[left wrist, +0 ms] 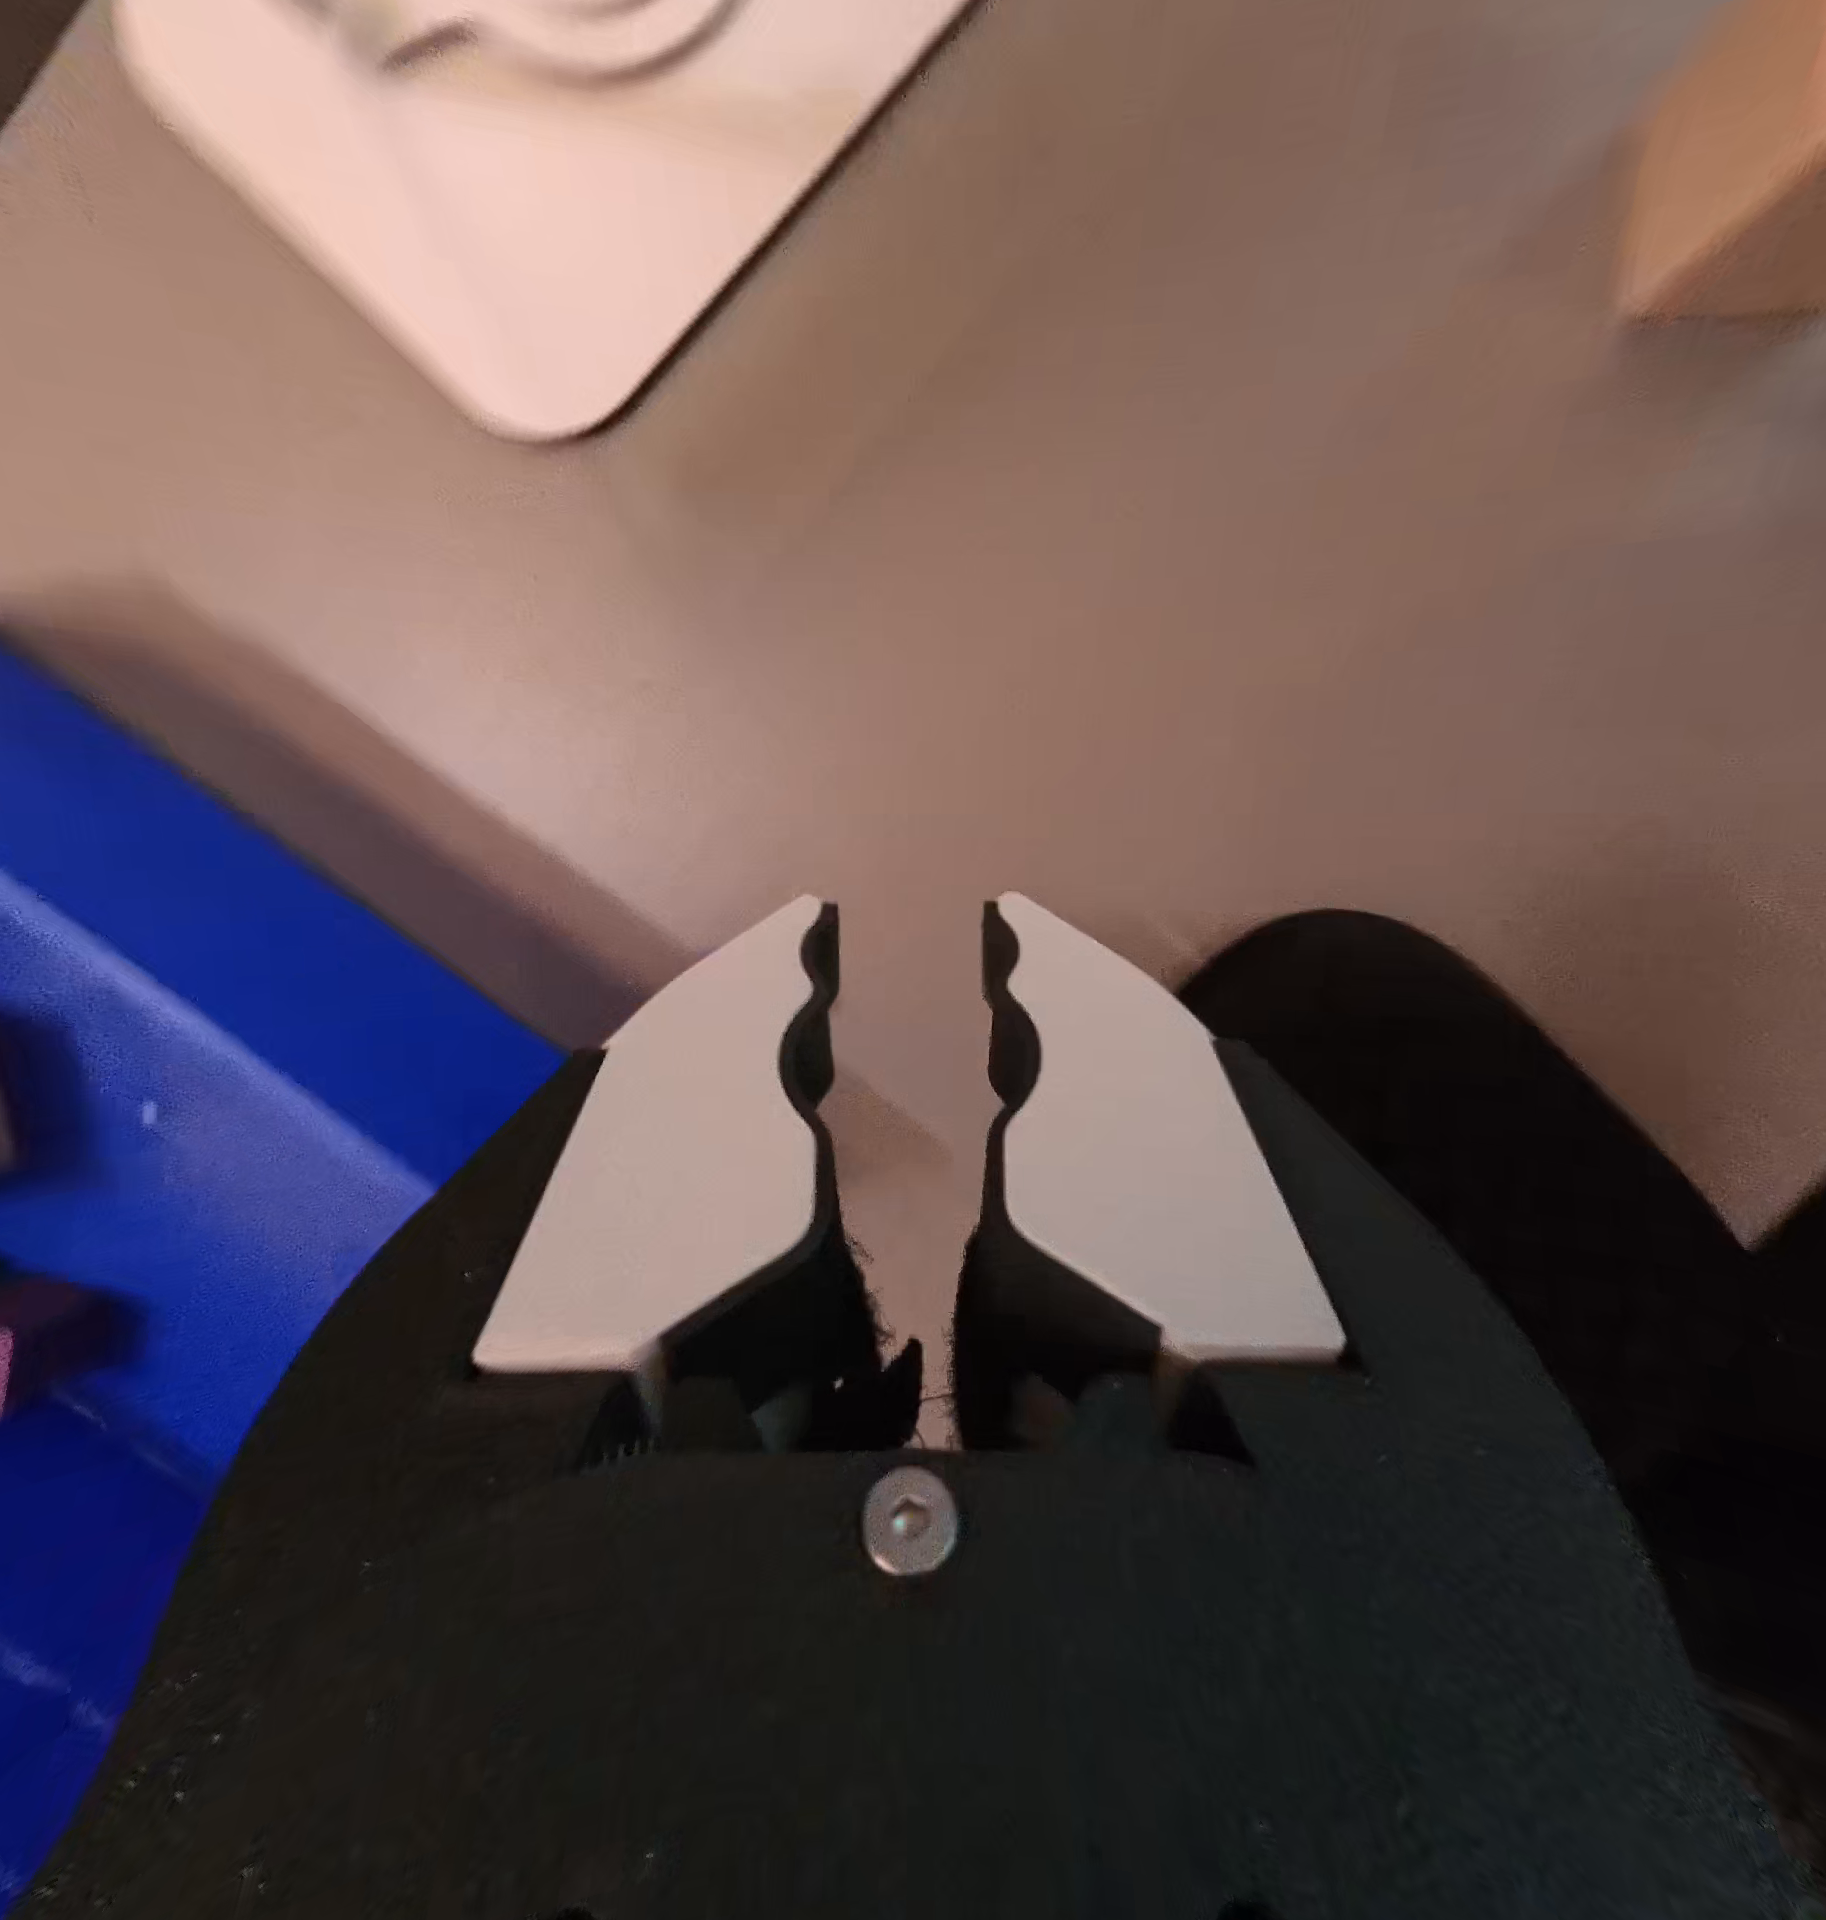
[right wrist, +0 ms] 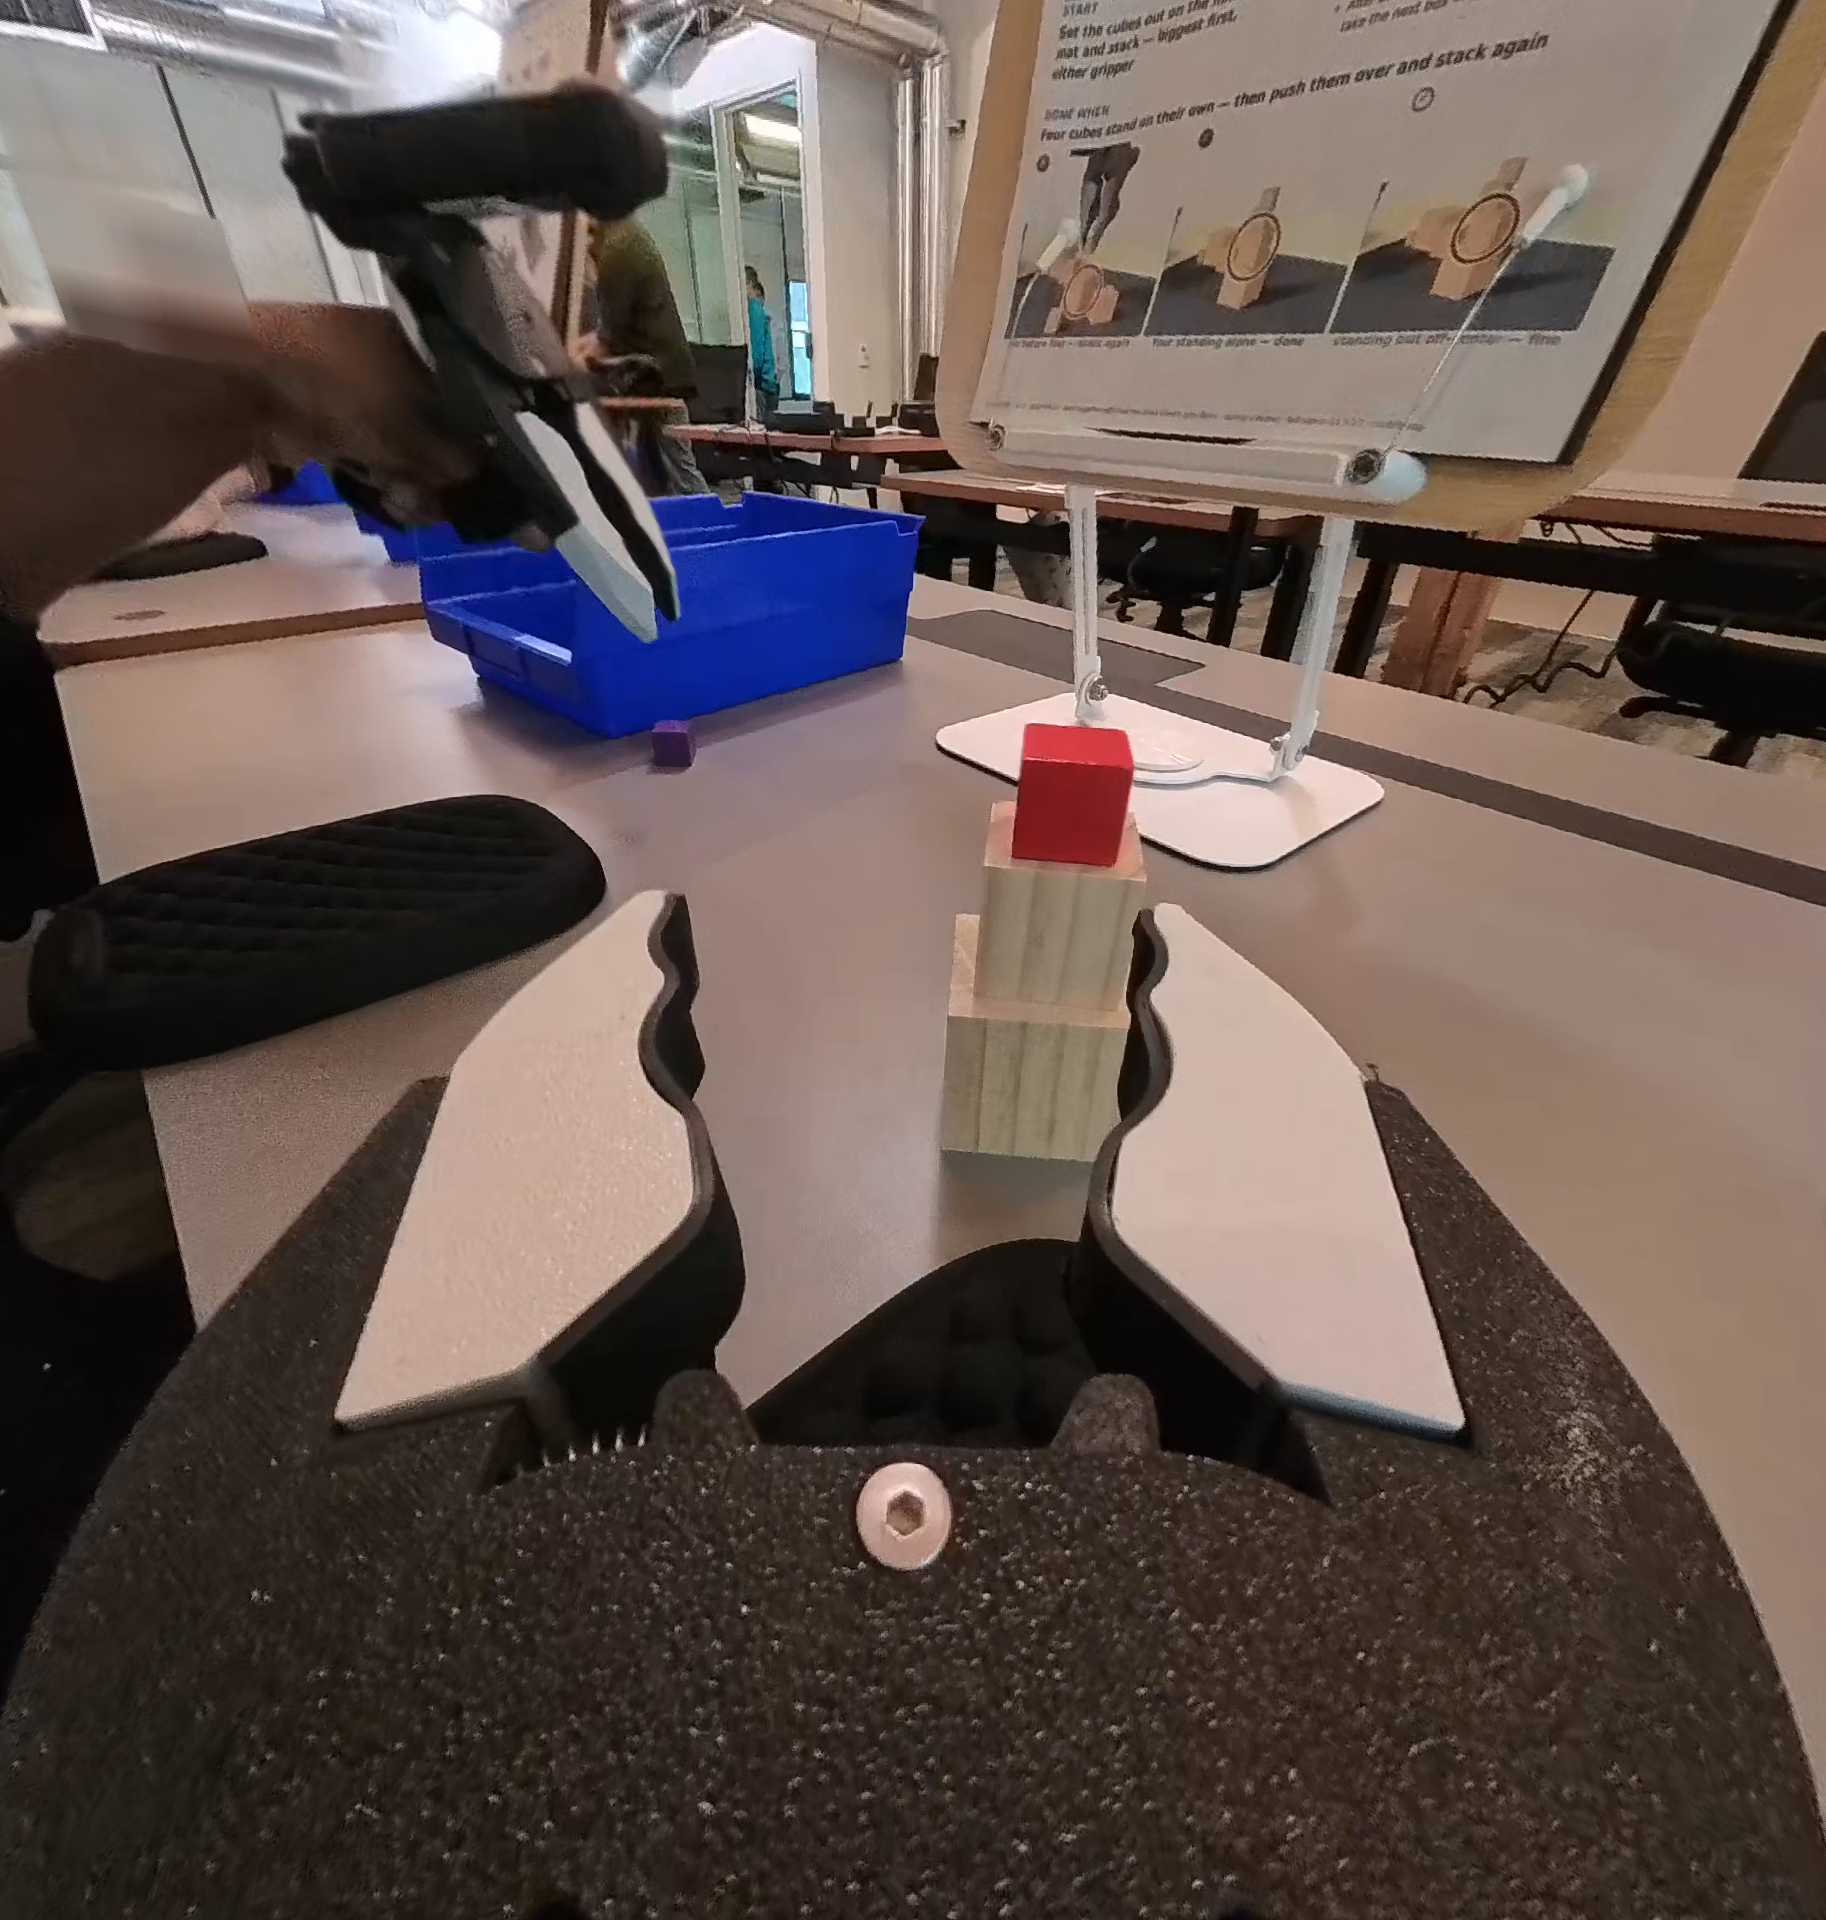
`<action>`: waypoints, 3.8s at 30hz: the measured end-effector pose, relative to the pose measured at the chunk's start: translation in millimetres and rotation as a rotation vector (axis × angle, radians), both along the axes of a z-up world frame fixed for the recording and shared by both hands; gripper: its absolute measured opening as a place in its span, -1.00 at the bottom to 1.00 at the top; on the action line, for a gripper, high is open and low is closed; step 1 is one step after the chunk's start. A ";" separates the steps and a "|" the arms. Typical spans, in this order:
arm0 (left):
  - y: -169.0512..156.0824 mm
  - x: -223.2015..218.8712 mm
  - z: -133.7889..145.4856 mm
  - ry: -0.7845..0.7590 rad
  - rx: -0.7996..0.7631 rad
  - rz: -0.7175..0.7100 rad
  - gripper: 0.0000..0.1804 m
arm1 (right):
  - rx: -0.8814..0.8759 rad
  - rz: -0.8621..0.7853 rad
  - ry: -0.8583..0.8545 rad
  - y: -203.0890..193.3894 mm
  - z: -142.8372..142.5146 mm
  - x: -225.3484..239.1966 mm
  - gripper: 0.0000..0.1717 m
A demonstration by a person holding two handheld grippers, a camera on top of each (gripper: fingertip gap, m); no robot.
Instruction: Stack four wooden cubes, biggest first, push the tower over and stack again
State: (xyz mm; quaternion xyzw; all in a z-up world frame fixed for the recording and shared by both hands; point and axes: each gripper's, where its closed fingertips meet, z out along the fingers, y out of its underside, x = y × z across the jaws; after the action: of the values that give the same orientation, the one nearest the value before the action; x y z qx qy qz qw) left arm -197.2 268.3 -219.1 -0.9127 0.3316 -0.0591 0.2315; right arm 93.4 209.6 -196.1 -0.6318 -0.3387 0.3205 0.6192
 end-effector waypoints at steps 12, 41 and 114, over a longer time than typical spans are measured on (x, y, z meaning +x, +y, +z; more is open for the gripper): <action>8.7 -40.0 -58.2 0.232 0.084 0.107 -0.70 | 0.024 0.012 -0.049 -3.6 -3.2 -5.1 -0.15; 2.6 -28.4 -77.6 0.120 -0.017 0.168 -0.76 | 0.055 0.014 -0.082 -6.7 -4.4 -8.2 -0.20; -9.3 268.4 32.7 0.153 -0.056 -1.299 -0.76 | 0.013 0.047 0.000 -5.8 0.8 -2.7 -0.23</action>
State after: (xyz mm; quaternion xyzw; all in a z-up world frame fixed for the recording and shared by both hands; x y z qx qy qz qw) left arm 71.2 259.0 -186.5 -0.5340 0.8293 -0.1305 0.1006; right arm 90.7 203.8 -195.3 -0.6196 -0.3555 0.3326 0.6157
